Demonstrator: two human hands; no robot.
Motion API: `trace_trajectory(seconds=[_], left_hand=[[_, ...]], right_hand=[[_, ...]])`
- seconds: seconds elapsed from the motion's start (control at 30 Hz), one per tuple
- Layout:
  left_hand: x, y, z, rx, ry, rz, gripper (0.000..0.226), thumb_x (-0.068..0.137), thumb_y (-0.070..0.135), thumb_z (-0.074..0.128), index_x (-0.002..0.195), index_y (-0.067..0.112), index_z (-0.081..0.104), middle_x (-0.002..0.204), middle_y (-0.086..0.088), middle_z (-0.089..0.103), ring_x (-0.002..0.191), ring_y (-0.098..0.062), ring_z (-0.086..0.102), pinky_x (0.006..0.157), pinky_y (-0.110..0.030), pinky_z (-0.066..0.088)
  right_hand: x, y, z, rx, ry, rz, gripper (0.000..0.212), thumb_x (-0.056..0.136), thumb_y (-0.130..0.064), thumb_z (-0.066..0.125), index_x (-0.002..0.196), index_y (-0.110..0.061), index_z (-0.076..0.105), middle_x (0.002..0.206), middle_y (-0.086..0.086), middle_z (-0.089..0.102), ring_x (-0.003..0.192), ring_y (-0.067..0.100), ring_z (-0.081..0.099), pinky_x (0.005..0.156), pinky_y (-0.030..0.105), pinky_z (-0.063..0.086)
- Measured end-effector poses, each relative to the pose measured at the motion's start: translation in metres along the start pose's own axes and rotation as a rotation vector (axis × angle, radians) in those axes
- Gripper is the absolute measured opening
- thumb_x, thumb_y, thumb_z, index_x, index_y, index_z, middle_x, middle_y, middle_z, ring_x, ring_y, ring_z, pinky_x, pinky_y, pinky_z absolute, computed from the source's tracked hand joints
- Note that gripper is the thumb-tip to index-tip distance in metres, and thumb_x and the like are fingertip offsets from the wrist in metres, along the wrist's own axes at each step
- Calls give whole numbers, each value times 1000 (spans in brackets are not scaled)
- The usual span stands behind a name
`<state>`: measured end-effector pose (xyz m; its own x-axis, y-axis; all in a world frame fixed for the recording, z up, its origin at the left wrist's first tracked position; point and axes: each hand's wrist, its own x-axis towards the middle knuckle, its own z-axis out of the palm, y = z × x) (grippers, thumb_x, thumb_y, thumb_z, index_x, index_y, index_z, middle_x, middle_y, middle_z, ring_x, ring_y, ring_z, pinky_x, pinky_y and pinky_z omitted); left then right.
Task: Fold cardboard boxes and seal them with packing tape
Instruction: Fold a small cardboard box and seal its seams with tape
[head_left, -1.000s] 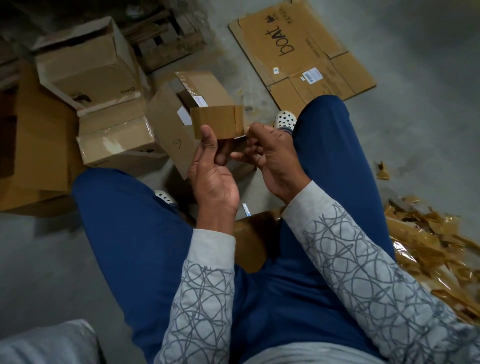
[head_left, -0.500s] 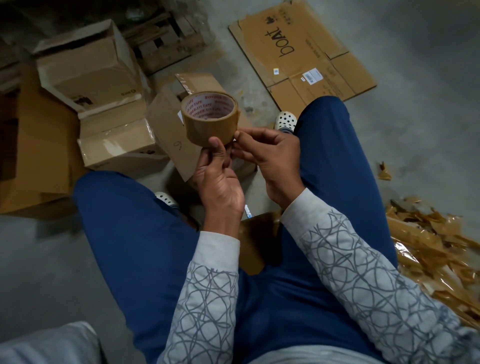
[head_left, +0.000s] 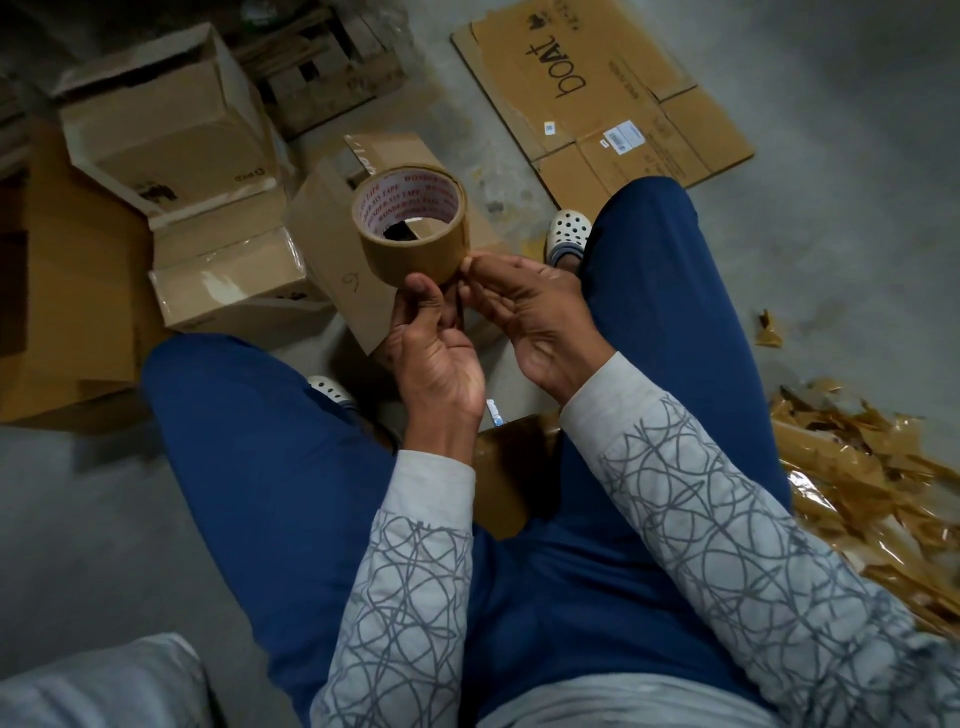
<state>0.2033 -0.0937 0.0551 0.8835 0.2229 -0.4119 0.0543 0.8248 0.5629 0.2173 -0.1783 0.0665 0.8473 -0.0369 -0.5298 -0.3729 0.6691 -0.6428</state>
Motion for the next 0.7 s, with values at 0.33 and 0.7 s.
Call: trace_trajectory(seconds=[0.33,0.7], left_hand=[[-3,10,16,-118,12,-67,24,108,8,41,102,12,64,84,-6,77,71,-11,74,63,-18,57],[-5,11,12,6,-13,26,42,104,7,48,83,19,83,99,-6,76,92,-17,73,73,-22,58]], right_hand=[[-4,1,8,37,-30,-82,8,86,11,69,92,6,69,89,14,71,74,19,71,72,23,61],[-10,-2,12,125,-69,-34,14,86,6,70,99,1,66,92,14,70,76,18,72,73,21,60]])
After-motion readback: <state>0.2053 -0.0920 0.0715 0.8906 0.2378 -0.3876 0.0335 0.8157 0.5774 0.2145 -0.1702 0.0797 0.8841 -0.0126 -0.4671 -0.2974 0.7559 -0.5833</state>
